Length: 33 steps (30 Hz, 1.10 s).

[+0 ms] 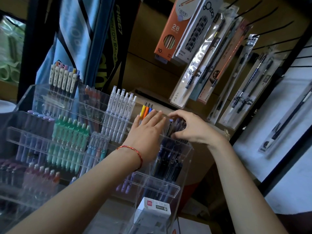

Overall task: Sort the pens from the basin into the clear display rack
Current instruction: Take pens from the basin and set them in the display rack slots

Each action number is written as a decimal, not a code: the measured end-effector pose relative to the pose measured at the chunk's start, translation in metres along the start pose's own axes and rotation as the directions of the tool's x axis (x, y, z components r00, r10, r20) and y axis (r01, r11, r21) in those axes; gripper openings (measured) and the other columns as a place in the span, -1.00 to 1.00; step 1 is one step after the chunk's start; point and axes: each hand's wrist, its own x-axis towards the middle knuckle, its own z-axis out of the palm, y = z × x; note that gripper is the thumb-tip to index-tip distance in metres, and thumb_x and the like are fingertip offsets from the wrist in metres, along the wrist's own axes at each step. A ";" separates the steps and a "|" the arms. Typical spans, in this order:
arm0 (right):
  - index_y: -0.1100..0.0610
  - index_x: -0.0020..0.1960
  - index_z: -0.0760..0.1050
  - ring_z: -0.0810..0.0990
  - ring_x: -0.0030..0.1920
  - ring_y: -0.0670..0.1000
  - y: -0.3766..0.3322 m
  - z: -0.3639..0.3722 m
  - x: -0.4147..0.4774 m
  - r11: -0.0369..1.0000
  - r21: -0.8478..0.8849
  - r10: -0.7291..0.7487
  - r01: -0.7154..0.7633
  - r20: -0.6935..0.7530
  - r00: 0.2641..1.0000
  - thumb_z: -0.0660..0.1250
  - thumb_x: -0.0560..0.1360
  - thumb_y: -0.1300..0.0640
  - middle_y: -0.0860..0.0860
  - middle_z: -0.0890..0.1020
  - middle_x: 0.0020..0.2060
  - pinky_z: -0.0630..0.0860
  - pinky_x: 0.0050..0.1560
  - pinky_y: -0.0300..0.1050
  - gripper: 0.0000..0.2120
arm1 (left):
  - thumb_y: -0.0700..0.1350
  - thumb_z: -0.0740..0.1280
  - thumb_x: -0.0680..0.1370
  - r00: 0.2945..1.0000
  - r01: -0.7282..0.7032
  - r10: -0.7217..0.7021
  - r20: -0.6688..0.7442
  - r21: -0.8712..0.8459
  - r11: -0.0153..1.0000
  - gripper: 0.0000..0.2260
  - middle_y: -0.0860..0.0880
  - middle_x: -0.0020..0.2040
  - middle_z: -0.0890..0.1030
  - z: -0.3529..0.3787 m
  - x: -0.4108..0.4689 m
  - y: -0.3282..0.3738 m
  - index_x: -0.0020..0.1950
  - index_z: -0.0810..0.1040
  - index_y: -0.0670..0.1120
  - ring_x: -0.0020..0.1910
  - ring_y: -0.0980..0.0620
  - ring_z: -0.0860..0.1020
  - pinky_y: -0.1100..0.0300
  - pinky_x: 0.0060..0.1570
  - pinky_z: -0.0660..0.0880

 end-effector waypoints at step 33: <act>0.08 0.14 0.33 0.39 0.12 0.11 -0.281 0.494 -0.162 0.834 0.309 -0.520 0.458 0.718 0.463 0.20 0.55 0.22 0.04 0.36 0.12 0.43 0.00 -0.02 -0.81 | -0.06 0.20 0.30 0.392 0.912 -0.903 -0.176 0.201 0.357 -0.77 -0.11 -0.18 0.56 0.030 -0.589 -0.189 -0.07 0.42 -0.01 -0.21 -0.10 0.47 0.13 -0.22 0.30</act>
